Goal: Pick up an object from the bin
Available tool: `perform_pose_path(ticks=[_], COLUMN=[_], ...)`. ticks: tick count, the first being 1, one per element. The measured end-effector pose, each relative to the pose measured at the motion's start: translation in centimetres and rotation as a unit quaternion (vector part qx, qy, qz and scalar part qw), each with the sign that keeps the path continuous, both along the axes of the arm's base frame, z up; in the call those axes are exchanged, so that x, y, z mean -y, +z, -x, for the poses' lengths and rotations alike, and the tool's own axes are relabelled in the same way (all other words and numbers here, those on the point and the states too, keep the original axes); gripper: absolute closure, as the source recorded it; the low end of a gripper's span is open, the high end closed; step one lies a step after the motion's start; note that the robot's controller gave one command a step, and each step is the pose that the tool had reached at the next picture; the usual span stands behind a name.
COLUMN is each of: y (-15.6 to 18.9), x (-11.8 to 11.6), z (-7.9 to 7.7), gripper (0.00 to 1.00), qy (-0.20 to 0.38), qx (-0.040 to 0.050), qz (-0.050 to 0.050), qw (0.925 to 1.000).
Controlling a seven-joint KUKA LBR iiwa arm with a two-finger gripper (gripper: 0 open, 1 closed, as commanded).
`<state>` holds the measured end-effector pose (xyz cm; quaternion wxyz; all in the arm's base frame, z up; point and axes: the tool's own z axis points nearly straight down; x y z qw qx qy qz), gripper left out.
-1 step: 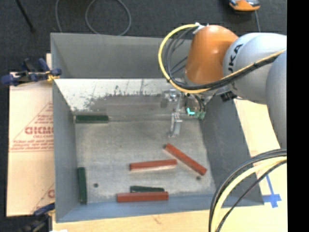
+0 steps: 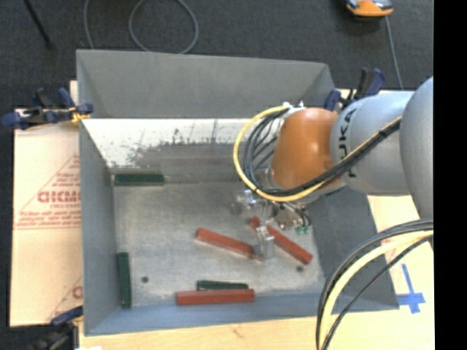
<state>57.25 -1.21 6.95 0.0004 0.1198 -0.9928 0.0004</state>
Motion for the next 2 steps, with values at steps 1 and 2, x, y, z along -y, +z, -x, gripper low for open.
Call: perform_pose_path(ticks=[1,2], y=[0.1,7.3], x=[-1.5,-2.4], z=[4.9,0.1], gripper=[0.00,0.00], qy=[0.024,-0.013], qx=[0.0012,0.0071], qz=[-0.001,-0.001], qw=[0.9997,0.9999])
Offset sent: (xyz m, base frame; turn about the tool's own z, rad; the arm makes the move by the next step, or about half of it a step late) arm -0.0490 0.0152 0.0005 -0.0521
